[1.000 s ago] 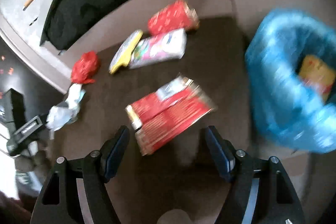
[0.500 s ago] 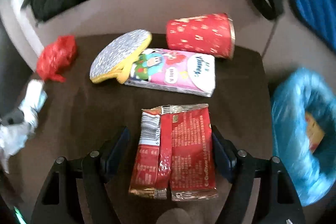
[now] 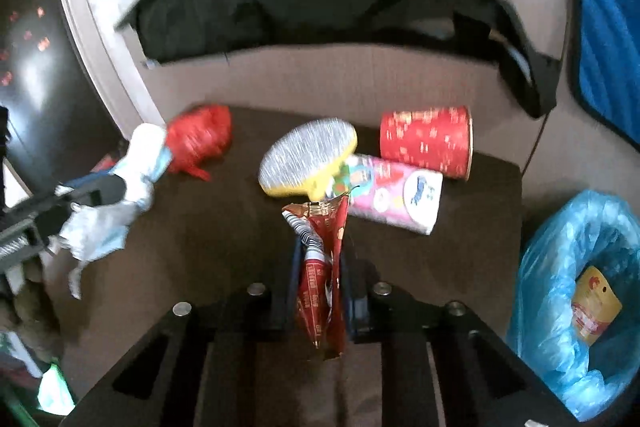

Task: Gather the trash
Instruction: 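Carry the plastic bag and red packets over the blue bin and release both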

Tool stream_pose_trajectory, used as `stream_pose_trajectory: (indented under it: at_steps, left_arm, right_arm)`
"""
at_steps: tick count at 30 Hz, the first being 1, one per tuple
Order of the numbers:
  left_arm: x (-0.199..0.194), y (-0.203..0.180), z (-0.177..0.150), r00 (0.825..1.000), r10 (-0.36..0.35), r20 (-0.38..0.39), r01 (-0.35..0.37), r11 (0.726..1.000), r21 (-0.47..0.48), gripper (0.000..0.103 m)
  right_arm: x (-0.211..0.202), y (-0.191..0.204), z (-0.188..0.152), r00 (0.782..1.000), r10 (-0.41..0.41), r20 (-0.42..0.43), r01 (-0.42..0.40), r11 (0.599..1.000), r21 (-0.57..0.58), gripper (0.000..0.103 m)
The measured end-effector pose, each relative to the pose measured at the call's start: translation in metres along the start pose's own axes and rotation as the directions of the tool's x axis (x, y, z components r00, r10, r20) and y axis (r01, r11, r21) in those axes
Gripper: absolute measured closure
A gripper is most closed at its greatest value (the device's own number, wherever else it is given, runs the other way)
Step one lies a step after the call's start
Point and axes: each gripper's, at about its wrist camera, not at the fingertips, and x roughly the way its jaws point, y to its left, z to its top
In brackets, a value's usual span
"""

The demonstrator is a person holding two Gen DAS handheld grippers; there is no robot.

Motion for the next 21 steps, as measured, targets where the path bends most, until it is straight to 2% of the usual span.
stream_pose_trajectory:
  at_steps: [6,12,18,21]
  left_arm:
    - [-0.021,-0.043,0.034,0.994,-0.002,0.108,-0.007,0.997,0.081,0.063]
    - [-0.031,-0.103,0.063,0.977,-0.054,0.208,0.016,0.984,0.177,0.063]
    - [-0.017,-0.161,0.073,0.963,-0.127,0.239,0.068,0.969,0.240,0.063]
    - [0.005,-0.190,0.072,0.959,-0.191,0.209,0.139,0.960,0.242,0.063]
  right_arm:
    - [-0.041,-0.016,0.026,0.994,0.031,0.103,-0.033,0.999,0.011,0.087]
    - [-0.096,-0.041,0.044,0.974,-0.013,0.225,0.013,1.000,0.000,0.086]
    - [-0.144,-0.078,0.043,0.949,-0.106,0.298,0.107,0.994,0.011,0.086]
    - [-0.161,-0.102,0.036,0.939,-0.148,0.310,0.143,0.989,0.038,0.086]
